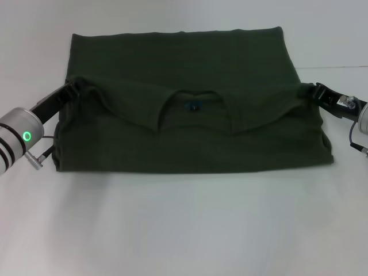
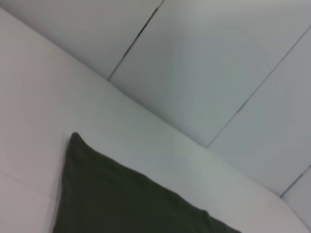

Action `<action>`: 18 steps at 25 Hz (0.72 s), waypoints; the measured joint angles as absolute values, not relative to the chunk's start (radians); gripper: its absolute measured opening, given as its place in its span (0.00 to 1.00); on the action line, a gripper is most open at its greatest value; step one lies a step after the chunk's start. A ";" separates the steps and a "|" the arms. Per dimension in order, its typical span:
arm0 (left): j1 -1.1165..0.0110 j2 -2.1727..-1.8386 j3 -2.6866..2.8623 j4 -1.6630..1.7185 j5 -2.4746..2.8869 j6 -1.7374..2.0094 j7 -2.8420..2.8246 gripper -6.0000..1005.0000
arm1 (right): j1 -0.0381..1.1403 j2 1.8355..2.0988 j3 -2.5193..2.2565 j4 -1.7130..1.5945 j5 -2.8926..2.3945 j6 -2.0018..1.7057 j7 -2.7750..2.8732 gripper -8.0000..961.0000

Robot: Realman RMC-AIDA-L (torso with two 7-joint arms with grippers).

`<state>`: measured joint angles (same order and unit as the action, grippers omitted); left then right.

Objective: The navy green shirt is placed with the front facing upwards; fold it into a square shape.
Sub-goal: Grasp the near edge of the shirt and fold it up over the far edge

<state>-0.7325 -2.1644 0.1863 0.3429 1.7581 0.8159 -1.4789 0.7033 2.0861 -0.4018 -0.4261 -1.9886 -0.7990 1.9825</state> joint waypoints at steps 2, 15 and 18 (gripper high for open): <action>-0.732 -2.164 0.186 0.339 1.748 0.815 -1.467 0.05 | 0.707 2.086 -0.402 -0.422 -1.988 -0.784 1.982 0.07; -0.711 -2.169 0.176 0.288 1.567 0.814 -1.321 0.22 | 0.695 2.086 -0.402 -0.368 -1.848 -0.775 1.811 0.26; -0.707 -2.169 0.176 0.288 1.566 0.814 -1.320 0.33 | 0.693 2.086 -0.402 -0.368 -1.847 -0.774 1.810 0.35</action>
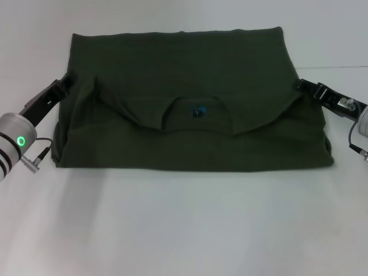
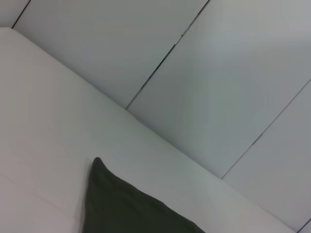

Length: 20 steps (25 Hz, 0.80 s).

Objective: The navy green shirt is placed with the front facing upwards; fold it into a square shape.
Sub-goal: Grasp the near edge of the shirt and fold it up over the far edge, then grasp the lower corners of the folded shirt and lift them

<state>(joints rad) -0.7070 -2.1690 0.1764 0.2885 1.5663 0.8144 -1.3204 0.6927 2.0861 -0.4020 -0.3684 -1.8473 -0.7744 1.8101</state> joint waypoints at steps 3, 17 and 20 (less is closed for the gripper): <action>-0.702 -2.169 0.176 0.289 1.566 0.815 -1.320 0.44 | 0.691 2.086 -0.401 -0.376 -1.847 -0.780 1.811 0.49; -0.602 -2.163 0.198 0.327 1.593 0.999 -1.407 0.73 | 0.646 2.068 -0.388 -0.395 -1.815 -0.757 1.873 0.98; -0.565 -2.154 0.257 0.382 1.657 1.066 -1.562 0.74 | 0.601 2.054 -0.388 -0.423 -1.793 -0.787 1.916 0.98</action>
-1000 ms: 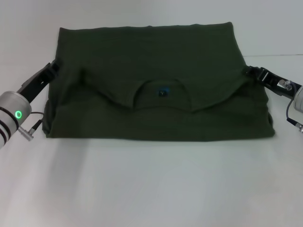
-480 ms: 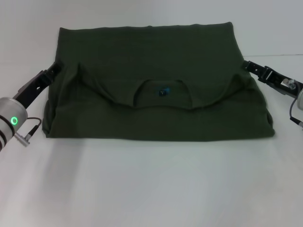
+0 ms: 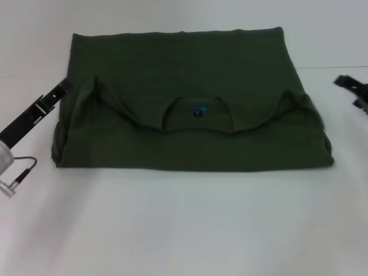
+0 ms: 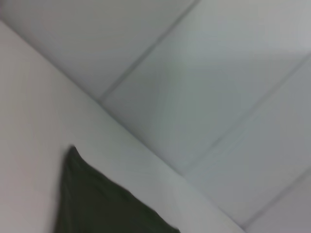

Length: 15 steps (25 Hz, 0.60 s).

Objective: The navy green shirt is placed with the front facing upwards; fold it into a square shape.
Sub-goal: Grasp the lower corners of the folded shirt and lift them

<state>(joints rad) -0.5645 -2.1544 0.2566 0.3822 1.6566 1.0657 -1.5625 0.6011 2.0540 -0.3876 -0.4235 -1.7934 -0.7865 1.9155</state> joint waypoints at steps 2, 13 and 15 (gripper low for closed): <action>-0.553 -2.150 0.282 0.408 1.683 1.086 -1.622 0.74 | 0.573 2.039 -0.389 -0.436 -1.786 -0.824 1.944 0.98; -0.569 -2.042 0.345 0.712 2.265 1.384 -2.286 0.74 | 0.461 1.894 -0.424 -0.458 -1.938 -1.120 2.174 0.98; -0.592 -2.029 0.348 0.732 2.323 1.391 -2.299 0.74 | 0.456 1.893 -0.425 -0.462 -1.961 -1.135 2.177 0.98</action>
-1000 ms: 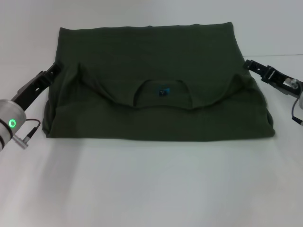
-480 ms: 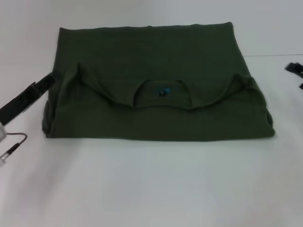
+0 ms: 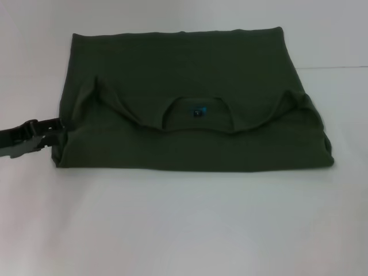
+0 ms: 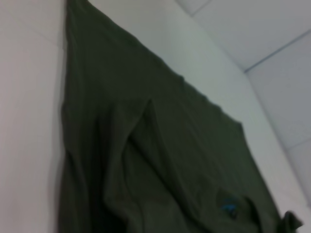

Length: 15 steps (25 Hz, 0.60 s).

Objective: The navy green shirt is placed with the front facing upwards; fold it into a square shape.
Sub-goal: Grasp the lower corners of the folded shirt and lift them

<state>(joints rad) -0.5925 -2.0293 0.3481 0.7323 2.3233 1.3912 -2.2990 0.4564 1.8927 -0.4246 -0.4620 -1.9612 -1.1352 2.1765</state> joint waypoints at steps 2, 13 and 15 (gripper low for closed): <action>-0.613 -2.022 0.354 0.739 2.355 1.385 -2.297 0.74 | 0.454 1.892 -0.425 -0.463 -1.985 -1.141 2.177 0.98; -0.650 -2.029 0.509 0.692 2.385 1.190 -2.279 0.74 | 0.454 1.904 -0.427 -0.462 -2.011 -1.142 2.169 0.98; -0.651 -2.029 0.515 0.676 2.386 1.174 -2.276 0.74 | 0.455 1.905 -0.427 -0.462 -2.011 -1.141 2.169 0.98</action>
